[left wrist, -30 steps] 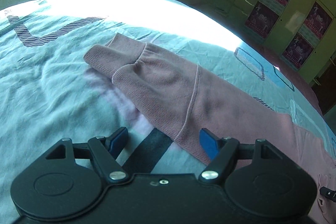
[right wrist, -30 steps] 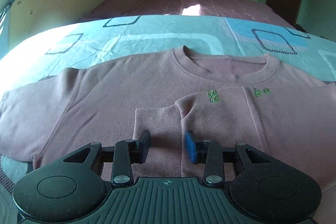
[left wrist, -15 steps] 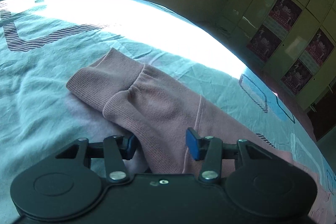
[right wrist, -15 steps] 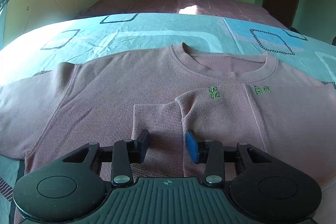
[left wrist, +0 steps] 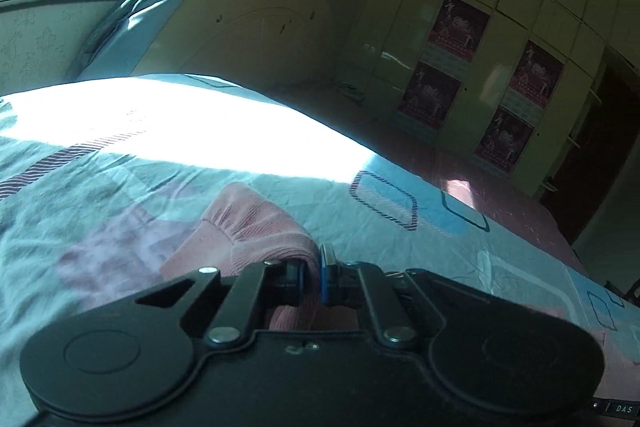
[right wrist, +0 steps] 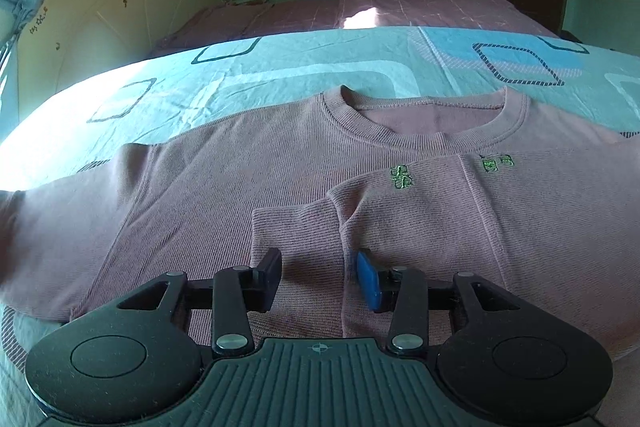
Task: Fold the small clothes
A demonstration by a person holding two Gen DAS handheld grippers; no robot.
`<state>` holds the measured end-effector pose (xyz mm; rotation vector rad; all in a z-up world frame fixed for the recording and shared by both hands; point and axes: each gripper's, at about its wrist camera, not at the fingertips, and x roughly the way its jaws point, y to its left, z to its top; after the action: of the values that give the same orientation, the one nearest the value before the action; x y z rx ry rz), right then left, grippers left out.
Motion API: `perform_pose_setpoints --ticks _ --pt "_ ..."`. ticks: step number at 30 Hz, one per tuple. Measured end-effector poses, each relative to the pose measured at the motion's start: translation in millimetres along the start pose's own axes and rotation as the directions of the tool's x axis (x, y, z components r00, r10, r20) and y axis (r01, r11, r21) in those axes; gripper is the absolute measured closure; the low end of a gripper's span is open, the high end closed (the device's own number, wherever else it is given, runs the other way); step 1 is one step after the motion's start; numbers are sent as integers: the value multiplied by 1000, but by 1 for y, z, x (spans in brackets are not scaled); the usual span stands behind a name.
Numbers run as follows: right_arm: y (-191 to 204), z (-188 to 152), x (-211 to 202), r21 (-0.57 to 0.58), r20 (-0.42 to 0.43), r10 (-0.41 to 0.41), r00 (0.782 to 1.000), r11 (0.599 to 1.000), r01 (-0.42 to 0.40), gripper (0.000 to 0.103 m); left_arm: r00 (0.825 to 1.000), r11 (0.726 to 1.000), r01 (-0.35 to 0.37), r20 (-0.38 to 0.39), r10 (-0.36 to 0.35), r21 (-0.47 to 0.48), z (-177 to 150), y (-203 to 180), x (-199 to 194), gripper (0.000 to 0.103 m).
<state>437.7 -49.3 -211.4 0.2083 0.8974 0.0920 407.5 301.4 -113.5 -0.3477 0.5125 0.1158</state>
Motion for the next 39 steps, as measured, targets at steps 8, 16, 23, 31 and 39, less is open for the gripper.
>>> perform_pose_setpoints --ticks 8,16,23,31,39 --pt "-30 1 -34 34 61 27 998 999 -29 61 948 916 319 -82 -309 243 -29 -149 -10 96" --pt "-95 -1 -75 104 100 9 995 994 -19 61 873 772 487 -255 -415 410 -123 -267 5 95" --pt "-118 -6 -94 113 102 65 993 991 -76 61 867 710 489 -370 -333 506 -179 -285 -1 28" --pt "-70 -4 -96 -29 97 184 978 983 -181 61 934 791 338 -287 -214 509 -157 -236 -29 24" --pt "-7 -28 -65 -266 30 157 987 953 -143 61 970 891 111 -244 0 440 -135 -160 -18 35"
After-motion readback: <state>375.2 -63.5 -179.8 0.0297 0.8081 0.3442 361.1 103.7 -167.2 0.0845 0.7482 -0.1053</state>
